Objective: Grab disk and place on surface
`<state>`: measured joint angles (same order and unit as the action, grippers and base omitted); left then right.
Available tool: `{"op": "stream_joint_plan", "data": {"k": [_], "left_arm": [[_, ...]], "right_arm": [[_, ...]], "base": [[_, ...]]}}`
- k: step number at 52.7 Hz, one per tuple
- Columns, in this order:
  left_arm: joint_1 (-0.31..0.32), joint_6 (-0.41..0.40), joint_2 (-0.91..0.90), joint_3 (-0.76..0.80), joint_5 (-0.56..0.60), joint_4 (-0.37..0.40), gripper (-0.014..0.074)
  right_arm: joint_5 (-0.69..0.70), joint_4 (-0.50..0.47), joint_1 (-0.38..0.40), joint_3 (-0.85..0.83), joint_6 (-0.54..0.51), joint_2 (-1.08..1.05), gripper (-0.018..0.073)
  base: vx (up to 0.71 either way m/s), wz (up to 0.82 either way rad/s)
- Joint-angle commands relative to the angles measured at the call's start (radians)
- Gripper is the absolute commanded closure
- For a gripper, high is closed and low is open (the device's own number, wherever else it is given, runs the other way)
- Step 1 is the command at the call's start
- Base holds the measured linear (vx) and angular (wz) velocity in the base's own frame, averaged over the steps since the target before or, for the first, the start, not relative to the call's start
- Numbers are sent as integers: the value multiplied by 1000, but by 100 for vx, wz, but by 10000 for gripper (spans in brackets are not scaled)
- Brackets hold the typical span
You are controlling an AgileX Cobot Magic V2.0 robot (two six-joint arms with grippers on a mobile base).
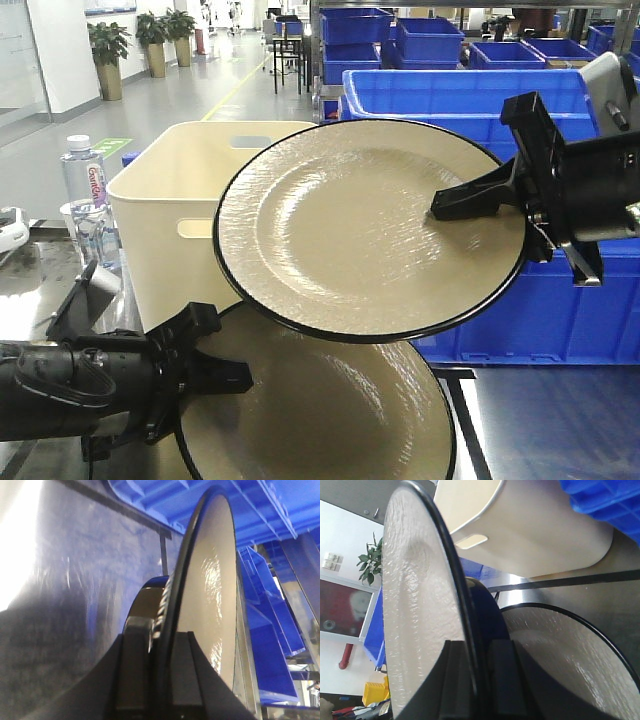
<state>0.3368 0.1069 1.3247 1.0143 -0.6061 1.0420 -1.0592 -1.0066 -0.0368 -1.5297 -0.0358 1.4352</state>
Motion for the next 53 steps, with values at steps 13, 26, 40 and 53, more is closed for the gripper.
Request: {"op": "stream_joint_plan", "data": {"k": [13,26,40,53], "left_arm": [[5,-15,-35,39,38,84,595],[5,-15,-35,39,38,84,595],[5,-15,-35,39,42,86,595],[5,-15,-35,39,42,85,595]], "right_arm": [[64,-120,2,-41,-2,-44,568],[64,-120,2,-41,-2,-44,568],[75,-123,2,-41,-2,-44,568],[75,-124,2,-41,-2,-44,568]], "base": [[8,-1],[3,-1],[0,0],[0,0]]}}
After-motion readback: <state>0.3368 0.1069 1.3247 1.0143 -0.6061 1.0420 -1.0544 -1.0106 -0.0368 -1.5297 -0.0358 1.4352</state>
